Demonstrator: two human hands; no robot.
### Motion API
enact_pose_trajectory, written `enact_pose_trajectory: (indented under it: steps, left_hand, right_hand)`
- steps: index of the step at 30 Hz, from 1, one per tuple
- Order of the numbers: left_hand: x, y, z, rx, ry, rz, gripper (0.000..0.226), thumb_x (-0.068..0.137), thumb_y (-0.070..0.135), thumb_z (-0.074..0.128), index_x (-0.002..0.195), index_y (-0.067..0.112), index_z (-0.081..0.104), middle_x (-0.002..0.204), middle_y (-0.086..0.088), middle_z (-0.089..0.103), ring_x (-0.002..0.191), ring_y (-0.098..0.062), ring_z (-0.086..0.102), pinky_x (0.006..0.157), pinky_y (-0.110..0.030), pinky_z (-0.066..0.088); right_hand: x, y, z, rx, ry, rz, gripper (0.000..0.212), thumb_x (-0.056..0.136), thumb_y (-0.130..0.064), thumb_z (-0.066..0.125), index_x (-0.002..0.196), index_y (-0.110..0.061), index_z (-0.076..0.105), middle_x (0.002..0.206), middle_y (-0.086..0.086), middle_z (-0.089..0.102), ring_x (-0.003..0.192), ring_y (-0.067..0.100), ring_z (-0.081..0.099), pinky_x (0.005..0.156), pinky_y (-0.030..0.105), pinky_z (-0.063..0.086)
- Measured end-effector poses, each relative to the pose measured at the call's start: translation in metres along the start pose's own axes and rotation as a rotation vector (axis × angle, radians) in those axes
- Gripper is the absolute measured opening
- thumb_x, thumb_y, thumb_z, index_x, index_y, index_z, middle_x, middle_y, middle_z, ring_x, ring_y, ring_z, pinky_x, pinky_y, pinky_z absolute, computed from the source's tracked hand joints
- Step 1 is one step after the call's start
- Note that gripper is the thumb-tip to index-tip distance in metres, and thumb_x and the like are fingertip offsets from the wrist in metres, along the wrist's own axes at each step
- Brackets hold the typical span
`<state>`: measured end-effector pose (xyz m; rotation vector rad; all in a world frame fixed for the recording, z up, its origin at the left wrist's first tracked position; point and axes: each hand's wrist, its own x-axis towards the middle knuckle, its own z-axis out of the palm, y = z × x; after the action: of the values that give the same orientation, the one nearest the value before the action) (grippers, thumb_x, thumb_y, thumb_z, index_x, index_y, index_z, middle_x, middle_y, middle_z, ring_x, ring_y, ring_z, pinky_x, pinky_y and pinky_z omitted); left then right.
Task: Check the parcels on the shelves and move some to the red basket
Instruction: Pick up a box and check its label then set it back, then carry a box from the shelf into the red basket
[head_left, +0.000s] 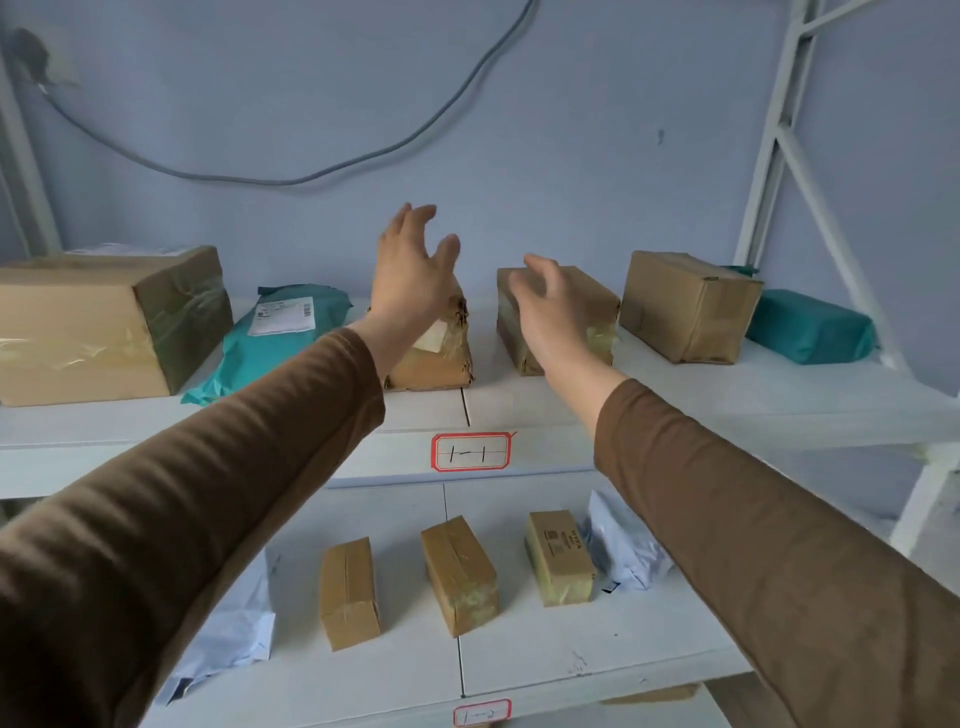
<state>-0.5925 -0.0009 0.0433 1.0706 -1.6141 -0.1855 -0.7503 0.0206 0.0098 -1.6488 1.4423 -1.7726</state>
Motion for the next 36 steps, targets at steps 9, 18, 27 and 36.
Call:
enact_pose_trajectory:
  steps: [9,18,27,36]
  left_hand:
    - [-0.016,0.024,0.098,-0.423,-0.409,-0.37,0.051,0.11,0.03,0.042,0.157,0.012,0.032,0.147,-0.003,0.049,0.127,-0.022,0.05,0.1,-0.028,0.042]
    - [-0.036,0.007,0.11,-0.635,-0.434,-0.614,0.058,0.103,0.055,0.045,0.148,0.02,0.047,0.144,-0.003,0.054,0.131,-0.026,0.053,0.116,-0.044,0.04]
    - [-0.154,0.069,0.061,-0.898,-0.2,-0.564,0.021,0.102,0.041,0.055,0.109,0.021,0.057,0.113,-0.002,0.063,0.107,-0.022,0.063,0.089,-0.044,0.052]
    - [-0.3,0.13,0.037,-0.944,-0.309,-0.574,0.008,0.102,0.029,0.058,0.098,0.022,0.059,0.107,0.003,0.064,0.107,-0.016,0.058,0.089,-0.036,0.044]
  right_hand:
    - [0.034,0.053,-0.072,0.119,0.1,0.355,0.064,0.106,-0.031,0.048,0.163,-0.022,0.019,0.167,-0.001,0.027,0.151,0.022,0.031,0.117,0.041,0.029]
    - [0.019,0.067,-0.091,0.298,-0.075,0.466,0.062,0.098,-0.057,0.055,0.151,-0.03,0.04,0.156,-0.003,0.044,0.145,0.021,0.039,0.123,0.053,0.027]
    - [-0.098,0.026,-0.151,0.543,0.02,0.361,0.038,0.087,-0.045,0.076,0.104,-0.016,0.059,0.107,-0.001,0.062,0.11,0.023,0.064,0.103,0.045,0.049]
    - [-0.247,0.036,-0.253,0.854,-0.126,0.421,0.021,0.085,-0.028,0.059,0.102,-0.017,0.066,0.107,0.005,0.067,0.103,0.021,0.061,0.09,0.035,0.047]
